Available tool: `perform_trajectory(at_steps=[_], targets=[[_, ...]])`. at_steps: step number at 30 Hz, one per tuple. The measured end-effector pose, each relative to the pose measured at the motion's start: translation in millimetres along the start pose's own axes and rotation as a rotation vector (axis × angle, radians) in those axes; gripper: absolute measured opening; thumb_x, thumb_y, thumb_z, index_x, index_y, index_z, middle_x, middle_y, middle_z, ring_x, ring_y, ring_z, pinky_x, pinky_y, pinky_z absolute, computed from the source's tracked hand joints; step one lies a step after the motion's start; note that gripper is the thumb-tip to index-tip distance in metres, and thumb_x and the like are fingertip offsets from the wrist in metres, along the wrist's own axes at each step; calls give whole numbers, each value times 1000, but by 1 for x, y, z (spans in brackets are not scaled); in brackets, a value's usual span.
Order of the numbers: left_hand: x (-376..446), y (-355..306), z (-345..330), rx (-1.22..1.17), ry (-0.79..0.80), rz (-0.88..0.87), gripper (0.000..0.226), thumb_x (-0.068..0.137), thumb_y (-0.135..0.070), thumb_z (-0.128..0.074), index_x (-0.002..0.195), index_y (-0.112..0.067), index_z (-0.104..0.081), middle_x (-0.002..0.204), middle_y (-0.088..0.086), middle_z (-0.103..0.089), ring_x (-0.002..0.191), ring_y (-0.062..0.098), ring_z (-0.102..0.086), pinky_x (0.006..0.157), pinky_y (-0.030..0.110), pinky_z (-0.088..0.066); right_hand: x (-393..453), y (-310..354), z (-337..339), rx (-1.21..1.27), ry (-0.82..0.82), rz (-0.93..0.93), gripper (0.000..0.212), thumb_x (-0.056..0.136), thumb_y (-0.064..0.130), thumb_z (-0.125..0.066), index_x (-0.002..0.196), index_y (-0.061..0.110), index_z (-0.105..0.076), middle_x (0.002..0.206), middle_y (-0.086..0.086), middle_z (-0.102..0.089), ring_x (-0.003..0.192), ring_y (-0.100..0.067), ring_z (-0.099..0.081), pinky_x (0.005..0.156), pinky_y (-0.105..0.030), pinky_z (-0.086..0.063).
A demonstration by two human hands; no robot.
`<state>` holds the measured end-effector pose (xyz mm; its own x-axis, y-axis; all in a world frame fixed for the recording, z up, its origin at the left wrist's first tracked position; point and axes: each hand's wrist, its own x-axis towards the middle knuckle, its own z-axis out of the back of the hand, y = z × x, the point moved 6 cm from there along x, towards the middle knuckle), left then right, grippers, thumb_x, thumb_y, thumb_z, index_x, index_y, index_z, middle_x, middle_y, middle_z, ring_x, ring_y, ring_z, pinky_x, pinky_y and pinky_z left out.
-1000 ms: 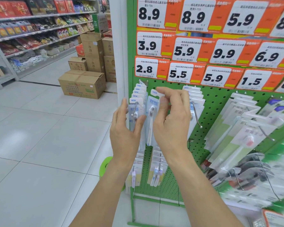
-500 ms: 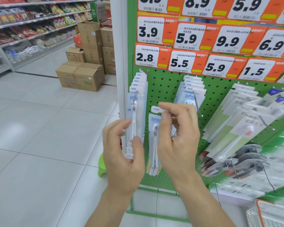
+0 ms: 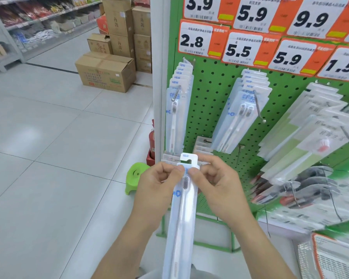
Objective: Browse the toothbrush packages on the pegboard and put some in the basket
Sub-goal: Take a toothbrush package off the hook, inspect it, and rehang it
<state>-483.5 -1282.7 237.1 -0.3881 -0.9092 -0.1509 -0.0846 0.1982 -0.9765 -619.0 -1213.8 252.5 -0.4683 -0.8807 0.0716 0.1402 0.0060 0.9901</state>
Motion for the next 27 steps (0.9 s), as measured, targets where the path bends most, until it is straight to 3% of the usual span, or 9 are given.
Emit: perform_trajectory(at_steps=[3, 8, 12, 14, 18, 22, 27], targets=[[-5, 12, 1, -36, -35, 64, 18, 93, -13, -68, 80, -1, -66, 73, 6, -70, 72, 22, -64, 69, 32, -52, -6, -17, -2, 95, -20, -81, 12, 91, 14, -72, 103, 19, -73, 74, -16, -72, 61, -19, -60, 60, -35, -52], [-11, 26, 7, 22, -41, 67, 22, 94, -19, -68, 80, -2, -66, 77, 15, -73, 71, 26, -65, 76, 45, -54, -18, -37, -7, 166, 40, -159, 19, 94, 10, -69, 112, 16, -72, 87, -19, -75, 73, -29, -67, 67, -43, -57], [-21, 31, 8, 113, 9, 66, 14, 97, -20, -62, 95, -8, -70, 85, 6, -77, 77, 20, -70, 76, 40, -57, -24, -39, -3, 150, 60, -112, 24, 94, 8, -70, 114, 21, -73, 92, -17, -76, 81, -40, -69, 70, -40, -59], [-29, 35, 7, 157, 65, 73, 15, 99, -22, -59, 103, -15, -72, 92, 4, -78, 85, 24, -74, 82, 43, -58, -25, -39, 0, 133, 56, -106, 26, 93, 3, -69, 111, 22, -73, 91, -17, -75, 75, -32, -68, 68, -37, -58], [-39, 39, 4, 250, 88, 9, 21, 101, -35, -57, 97, -24, -75, 91, 16, -74, 90, 42, -67, 82, 49, -54, -26, -44, 2, 249, 152, -212, 37, 88, -14, -66, 114, 12, -69, 90, -11, -76, 73, -18, -66, 59, -28, -54], [-42, 39, 3, 258, 100, 5, 20, 102, -18, -54, 103, -18, -74, 91, 7, -78, 90, 32, -71, 81, 36, -56, -28, -48, 4, 338, 163, -253, 41, 82, -22, -66, 113, 6, -68, 87, -12, -75, 69, -18, -67, 53, -29, -54], [-47, 55, 0, 114, 253, 252, 27, 98, 1, -56, 116, -12, -73, 103, 7, -78, 97, 21, -75, 87, 32, -60, -24, -68, 9, 413, 28, -341, 36, 83, -20, -65, 109, 5, -72, 89, -14, -78, 64, -19, -71, 52, -27, -54]])
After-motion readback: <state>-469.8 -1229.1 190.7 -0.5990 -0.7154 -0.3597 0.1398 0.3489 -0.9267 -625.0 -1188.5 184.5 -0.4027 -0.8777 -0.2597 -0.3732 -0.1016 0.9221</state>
